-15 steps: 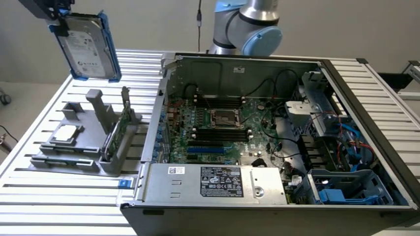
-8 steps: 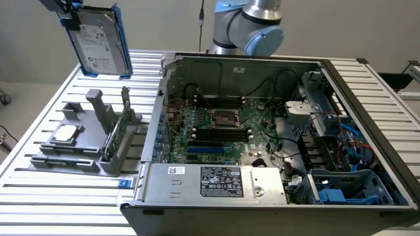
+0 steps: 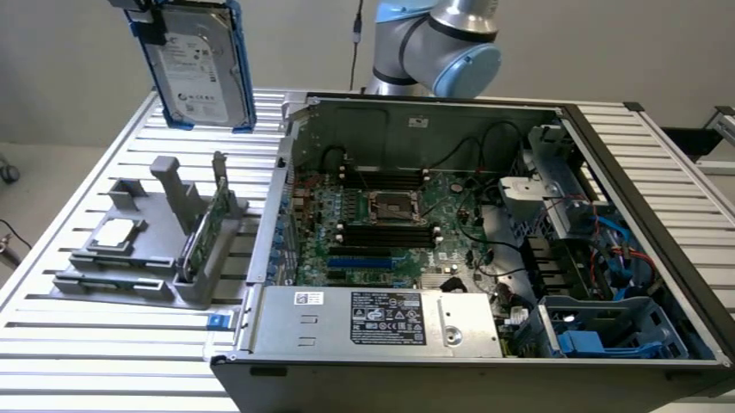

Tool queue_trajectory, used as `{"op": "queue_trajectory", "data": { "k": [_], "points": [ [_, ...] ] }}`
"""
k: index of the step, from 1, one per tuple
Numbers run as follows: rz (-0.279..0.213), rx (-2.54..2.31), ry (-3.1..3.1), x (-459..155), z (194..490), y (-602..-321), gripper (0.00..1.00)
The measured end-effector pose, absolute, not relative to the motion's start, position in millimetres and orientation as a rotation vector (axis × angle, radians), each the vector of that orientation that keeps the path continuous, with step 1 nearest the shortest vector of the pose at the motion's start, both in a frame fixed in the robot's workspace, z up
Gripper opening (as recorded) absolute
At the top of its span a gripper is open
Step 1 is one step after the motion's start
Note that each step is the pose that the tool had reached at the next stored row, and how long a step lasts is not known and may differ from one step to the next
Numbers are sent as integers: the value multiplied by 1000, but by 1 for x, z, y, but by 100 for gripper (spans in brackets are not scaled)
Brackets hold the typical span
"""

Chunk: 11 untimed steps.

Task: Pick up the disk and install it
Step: 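Pick up the disk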

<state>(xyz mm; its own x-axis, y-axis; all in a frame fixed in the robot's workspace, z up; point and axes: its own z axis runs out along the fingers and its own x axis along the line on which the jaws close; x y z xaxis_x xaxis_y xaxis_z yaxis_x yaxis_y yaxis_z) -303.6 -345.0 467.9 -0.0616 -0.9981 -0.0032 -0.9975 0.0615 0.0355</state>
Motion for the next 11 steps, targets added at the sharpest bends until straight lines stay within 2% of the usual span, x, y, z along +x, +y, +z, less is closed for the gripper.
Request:
{"op": "queue_trajectory", "data": {
  "k": [11],
  "points": [
    [-47, 2137, -2273, -254, 486, -359, 33]
  ]
}}
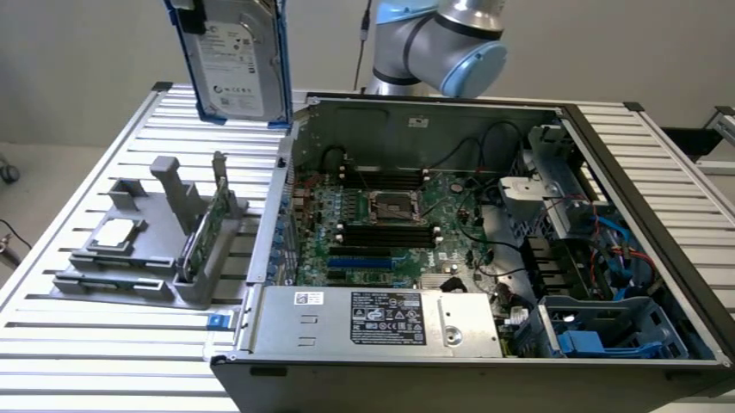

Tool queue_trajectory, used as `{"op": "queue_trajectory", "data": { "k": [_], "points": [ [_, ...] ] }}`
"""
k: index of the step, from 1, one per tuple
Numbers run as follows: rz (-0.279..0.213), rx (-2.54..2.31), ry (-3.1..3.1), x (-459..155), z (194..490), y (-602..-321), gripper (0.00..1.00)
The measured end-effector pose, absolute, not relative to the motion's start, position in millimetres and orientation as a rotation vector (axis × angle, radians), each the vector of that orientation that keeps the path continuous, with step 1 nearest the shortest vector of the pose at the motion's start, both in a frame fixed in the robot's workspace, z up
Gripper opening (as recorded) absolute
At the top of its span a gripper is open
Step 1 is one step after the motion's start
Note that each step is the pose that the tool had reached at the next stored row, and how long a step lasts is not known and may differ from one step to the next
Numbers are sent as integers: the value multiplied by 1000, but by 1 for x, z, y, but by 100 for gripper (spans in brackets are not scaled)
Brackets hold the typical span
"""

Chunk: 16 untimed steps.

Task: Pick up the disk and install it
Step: 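Pick up the disk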

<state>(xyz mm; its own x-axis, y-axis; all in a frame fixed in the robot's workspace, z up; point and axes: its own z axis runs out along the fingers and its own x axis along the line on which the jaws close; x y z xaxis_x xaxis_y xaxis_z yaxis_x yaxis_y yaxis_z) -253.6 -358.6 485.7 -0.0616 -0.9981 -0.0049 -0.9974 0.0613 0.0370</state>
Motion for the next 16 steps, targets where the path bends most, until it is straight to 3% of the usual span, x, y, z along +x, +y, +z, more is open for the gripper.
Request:
{"op": "queue_trajectory", "data": {
  "k": [16],
  "points": [
    [-47, 2137, -2273, -189, 482, -385, 33]
  ]
}}
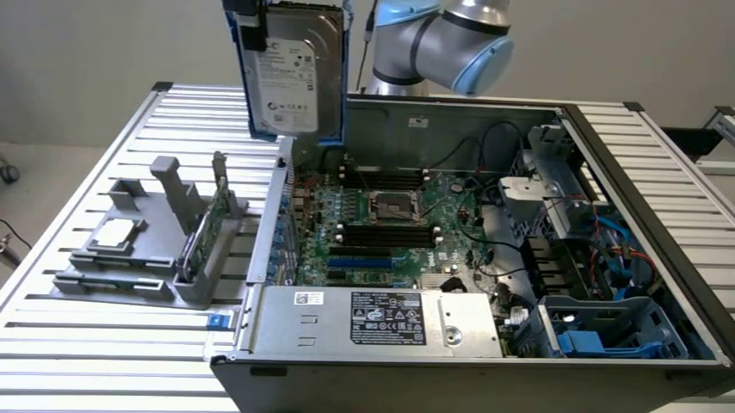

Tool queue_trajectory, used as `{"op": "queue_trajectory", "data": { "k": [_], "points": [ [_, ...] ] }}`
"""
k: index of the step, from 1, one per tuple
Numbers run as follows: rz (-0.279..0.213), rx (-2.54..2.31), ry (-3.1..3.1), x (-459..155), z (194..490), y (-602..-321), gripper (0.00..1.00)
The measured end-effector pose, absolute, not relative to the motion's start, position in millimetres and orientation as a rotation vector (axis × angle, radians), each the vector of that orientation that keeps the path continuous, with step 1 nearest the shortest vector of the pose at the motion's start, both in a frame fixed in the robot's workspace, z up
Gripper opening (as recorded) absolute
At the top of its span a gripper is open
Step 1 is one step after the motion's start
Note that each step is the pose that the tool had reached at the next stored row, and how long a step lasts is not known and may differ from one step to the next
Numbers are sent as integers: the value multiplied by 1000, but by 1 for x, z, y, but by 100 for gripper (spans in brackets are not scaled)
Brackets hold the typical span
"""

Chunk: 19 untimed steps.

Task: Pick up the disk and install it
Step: 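Pick up the disk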

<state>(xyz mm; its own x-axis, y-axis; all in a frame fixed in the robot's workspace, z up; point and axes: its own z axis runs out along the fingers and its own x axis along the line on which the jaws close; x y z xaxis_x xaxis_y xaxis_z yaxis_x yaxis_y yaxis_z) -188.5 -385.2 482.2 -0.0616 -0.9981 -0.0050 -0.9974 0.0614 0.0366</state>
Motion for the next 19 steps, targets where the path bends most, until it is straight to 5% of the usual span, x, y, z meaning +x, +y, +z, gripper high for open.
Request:
{"op": "queue_trajectory", "data": {
  "k": [19],
  "points": [
    [-46, 2137, -2272, -123, 477, -421, 33]
  ]
}}
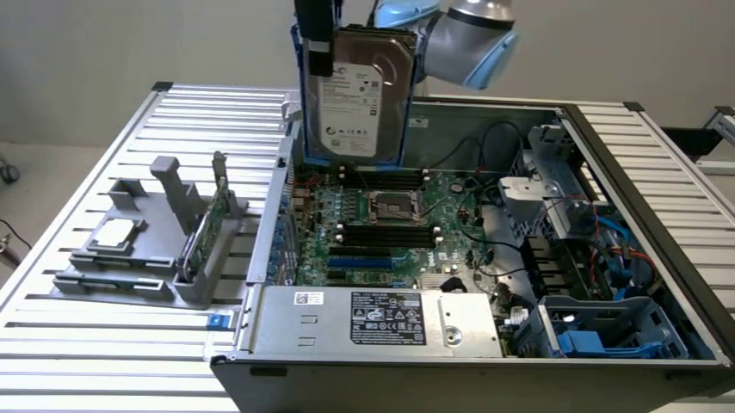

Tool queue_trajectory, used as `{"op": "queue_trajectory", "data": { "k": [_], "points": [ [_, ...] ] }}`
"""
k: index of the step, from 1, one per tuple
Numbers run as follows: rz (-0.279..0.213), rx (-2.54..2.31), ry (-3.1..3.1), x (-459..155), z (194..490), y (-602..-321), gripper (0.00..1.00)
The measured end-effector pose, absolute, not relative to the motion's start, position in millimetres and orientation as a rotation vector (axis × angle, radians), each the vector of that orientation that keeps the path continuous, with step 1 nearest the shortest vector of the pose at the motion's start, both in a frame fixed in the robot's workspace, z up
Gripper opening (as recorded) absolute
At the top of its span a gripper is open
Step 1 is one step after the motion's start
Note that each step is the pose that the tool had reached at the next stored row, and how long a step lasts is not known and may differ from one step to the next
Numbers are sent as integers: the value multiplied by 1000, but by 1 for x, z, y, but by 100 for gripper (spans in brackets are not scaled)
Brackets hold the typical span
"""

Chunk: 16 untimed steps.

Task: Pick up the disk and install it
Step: 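Pick up the disk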

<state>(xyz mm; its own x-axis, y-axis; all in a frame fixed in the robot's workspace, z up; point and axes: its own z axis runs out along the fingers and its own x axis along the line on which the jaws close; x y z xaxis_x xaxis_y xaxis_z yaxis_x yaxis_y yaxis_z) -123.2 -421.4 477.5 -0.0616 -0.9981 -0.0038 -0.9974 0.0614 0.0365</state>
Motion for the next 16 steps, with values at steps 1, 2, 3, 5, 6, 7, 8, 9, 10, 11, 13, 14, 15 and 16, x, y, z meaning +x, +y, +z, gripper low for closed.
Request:
{"op": "queue_trajectory", "data": {
  "k": [1, 2, 3, 5, 6, 7, 8, 9, 10, 11, 13, 14, 15, 16],
  "points": [
    [-46, 2137, -2272, -120, 478, -424, 33],
    [-46, 2137, -2272, -116, 478, -426, 33],
    [-46, 2137, -2272, -111, 478, -428, 33],
    [-46, 2137, -2272, -104, 479, -433, 33],
    [-46, 2137, -2272, -100, 479, -435, 33],
    [-46, 2137, -2273, -96, 480, -437, 33],
    [-46, 2137, -2273, -92, 480, -439, 33],
    [-46, 2137, -2273, -87, 480, -442, 33],
    [-47, 2137, -2273, -83, 480, -444, 33],
    [-47, 2137, -2273, -80, 481, -446, 33],
    [-48, 2138, -2273, -72, 481, -450, 33],
    [-49, 2138, -2273, -68, 481, -453, 33],
    [-49, 2138, -2274, -64, 481, -455, 33],
    [-50, 2138, -2274, -61, 481, -457, 33]
  ]
}}
